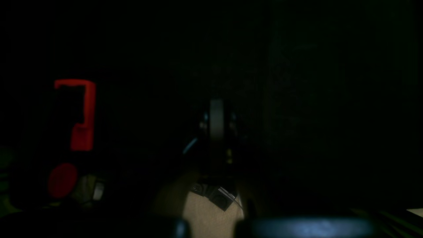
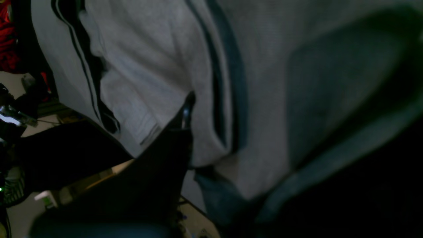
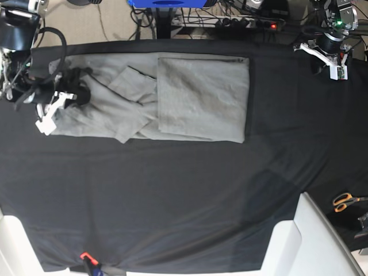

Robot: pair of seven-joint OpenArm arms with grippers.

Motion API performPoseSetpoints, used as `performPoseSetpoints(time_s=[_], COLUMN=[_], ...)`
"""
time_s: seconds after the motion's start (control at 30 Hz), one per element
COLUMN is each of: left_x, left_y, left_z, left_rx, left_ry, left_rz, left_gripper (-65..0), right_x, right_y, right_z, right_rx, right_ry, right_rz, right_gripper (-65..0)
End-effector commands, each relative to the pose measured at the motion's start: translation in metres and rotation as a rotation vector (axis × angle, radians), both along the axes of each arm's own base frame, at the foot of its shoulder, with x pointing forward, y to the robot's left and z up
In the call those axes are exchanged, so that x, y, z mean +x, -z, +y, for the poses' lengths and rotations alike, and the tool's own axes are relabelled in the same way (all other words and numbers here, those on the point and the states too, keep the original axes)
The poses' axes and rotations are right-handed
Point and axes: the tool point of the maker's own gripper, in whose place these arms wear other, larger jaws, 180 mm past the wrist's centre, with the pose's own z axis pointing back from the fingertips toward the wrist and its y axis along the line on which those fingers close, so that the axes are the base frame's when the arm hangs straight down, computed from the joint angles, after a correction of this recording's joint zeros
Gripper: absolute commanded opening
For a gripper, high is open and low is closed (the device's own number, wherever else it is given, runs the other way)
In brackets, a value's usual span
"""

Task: Fold the T-shirt properly
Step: 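Fold the held end over onto the other shirt half with the right gripper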

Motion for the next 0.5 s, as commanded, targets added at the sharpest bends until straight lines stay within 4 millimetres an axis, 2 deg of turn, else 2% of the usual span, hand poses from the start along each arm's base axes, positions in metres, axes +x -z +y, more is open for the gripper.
performPoseSetpoints(time_s=[0.0, 0.3, 0.4, 0.47], left_x=[0.004, 0.006, 0.007, 0.007], left_y=[-0.009, -0.010, -0.011, -0.011], left_z=[0.006, 0.006, 0.006, 0.006], left_rx=[0.018, 0.020, 0.020, 0.020], left_ry=[0.004, 0.007, 0.007, 0.007], left_rz=[-0.027, -0.033, -0.035, -0.035], left_gripper=[-65.0, -65.0, -65.0, -65.0], right_x=[0.019, 0.030, 0.034, 0.033], right_y=[-0.014, -0.035, -0.043, -0.048], right_z=[-0.023, -0.097, -0.111, -0.109], right_rx=[-0.037, -0.175, -0.209, -0.226], right_ry=[0.024, 0.085, 0.088, 0.061], right_rz=[-0.069, -0.135, -0.160, -0.177], right_gripper=[-64.2, -64.4, -64.4, -64.4])
